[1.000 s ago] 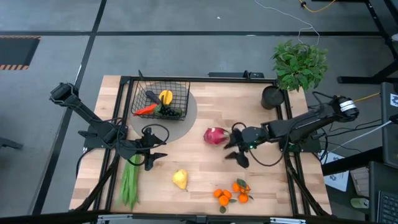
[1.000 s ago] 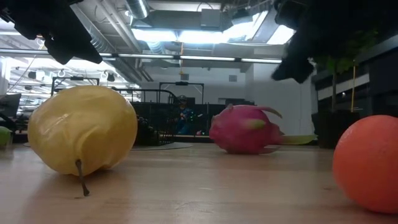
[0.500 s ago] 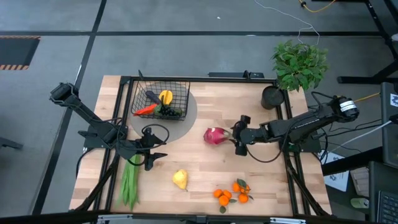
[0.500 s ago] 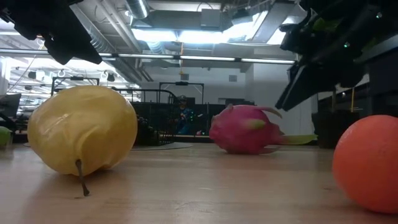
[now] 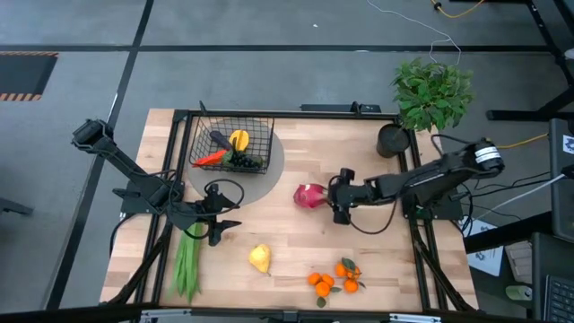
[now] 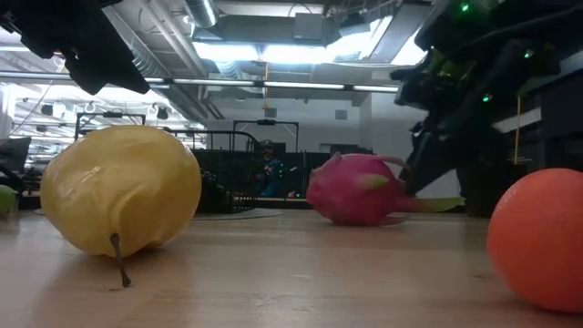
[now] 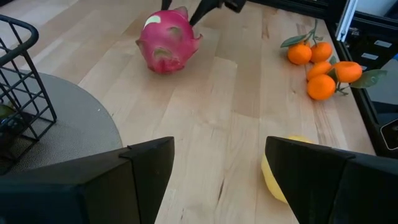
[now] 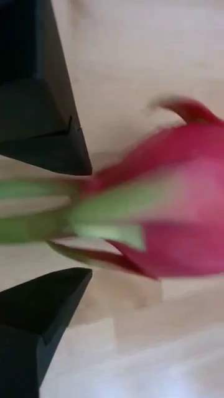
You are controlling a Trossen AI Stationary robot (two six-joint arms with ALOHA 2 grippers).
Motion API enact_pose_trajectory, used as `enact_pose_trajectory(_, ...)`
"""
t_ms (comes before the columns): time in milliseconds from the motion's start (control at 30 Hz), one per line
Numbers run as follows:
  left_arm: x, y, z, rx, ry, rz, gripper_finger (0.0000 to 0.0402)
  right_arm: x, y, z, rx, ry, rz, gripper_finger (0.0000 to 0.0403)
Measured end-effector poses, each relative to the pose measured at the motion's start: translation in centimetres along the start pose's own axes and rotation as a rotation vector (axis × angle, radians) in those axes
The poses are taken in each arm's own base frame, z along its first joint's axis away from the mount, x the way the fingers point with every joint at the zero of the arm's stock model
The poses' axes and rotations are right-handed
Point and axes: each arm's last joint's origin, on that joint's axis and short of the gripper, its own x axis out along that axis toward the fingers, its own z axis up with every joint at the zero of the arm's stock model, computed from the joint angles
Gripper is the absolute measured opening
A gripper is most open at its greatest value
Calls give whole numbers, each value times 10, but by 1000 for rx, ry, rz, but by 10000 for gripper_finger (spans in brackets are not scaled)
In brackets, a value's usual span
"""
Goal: Build produce basket
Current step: Put the pink dragon fruit into the black wire basket
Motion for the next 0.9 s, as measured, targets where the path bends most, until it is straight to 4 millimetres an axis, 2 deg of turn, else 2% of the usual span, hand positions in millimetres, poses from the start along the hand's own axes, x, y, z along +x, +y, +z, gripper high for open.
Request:
enact_pose_trajectory(267, 0, 0, 0, 0, 0, 0, 243, 24, 0, -8, -6, 77, 53, 244)
enact_pose_trajectory(400, 0, 0, 0, 0, 0, 0, 243, 32, 2, -8, 2, 60, 54, 244)
enact_pose_trajectory(900, 0, 0, 0, 3, 2, 1, 243, 34, 4, -2, -30, -8, 62, 244)
